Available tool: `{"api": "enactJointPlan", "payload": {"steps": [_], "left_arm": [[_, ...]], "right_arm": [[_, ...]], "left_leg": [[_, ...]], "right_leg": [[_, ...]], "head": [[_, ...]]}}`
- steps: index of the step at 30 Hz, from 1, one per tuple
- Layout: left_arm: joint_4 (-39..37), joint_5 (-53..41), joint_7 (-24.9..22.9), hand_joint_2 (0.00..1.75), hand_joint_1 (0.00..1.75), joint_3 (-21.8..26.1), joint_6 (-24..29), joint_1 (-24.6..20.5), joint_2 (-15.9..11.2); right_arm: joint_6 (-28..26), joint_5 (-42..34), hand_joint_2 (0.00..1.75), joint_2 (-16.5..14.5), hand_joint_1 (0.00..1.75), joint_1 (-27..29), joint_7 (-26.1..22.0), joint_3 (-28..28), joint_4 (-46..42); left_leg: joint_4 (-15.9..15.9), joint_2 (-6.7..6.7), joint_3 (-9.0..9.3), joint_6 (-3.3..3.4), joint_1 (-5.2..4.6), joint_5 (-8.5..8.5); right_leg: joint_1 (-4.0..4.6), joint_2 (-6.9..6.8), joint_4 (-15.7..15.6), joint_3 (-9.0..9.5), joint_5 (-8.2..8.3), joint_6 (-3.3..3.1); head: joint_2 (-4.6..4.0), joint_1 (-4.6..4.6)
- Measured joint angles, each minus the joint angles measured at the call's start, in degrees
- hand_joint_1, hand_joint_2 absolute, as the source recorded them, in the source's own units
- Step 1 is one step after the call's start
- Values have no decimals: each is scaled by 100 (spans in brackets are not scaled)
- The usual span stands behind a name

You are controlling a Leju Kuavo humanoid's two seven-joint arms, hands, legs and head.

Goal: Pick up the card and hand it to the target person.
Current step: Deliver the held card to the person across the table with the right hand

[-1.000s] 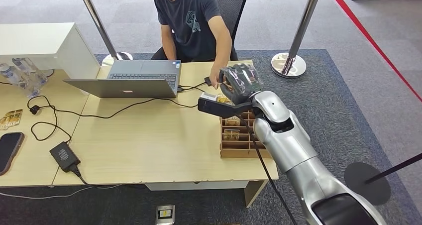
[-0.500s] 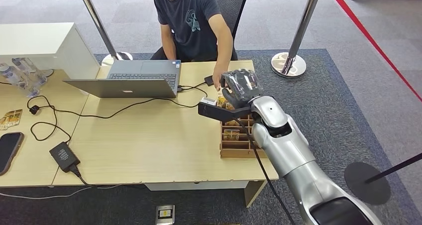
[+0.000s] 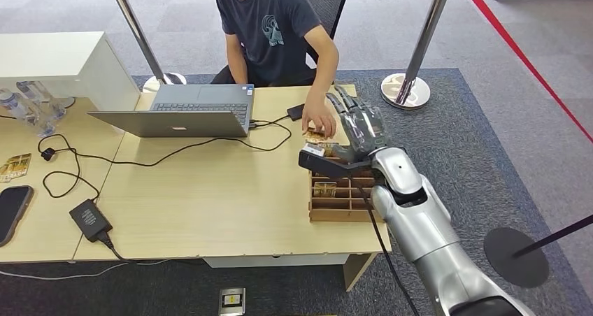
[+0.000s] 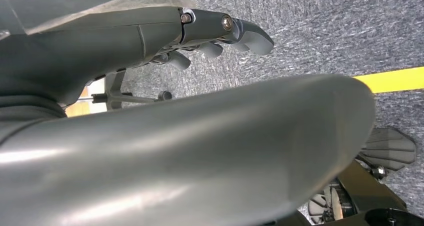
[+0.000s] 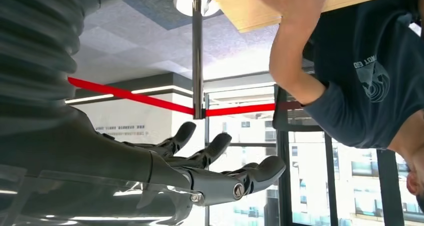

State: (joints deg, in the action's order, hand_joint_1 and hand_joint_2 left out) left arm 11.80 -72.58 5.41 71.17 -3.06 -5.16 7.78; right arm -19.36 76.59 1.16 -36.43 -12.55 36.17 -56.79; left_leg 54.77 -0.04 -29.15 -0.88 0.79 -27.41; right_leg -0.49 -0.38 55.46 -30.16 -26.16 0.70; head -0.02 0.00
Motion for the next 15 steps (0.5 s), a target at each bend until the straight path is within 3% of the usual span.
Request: {"api": "enactJointPlan", "payload": {"steps": [4,15], "left_arm": [[0,44,-7,0,0,2,0,2,2],[0,86,-3,0,0,2,3,4,9]], "right_arm": [[-30,-43,0,98,0,192,76,-113,-269],[-402,-70,0,243,0,929,230,-428,-1292]], "left_leg": [[0,0,-2,0,0,0],[0,-1,-4,0,0,0]], "right_leg": [[0,0,0,-1,0,0],[0,0,-1,-3,0,0]], "head": [[0,0],[0,0]]}}
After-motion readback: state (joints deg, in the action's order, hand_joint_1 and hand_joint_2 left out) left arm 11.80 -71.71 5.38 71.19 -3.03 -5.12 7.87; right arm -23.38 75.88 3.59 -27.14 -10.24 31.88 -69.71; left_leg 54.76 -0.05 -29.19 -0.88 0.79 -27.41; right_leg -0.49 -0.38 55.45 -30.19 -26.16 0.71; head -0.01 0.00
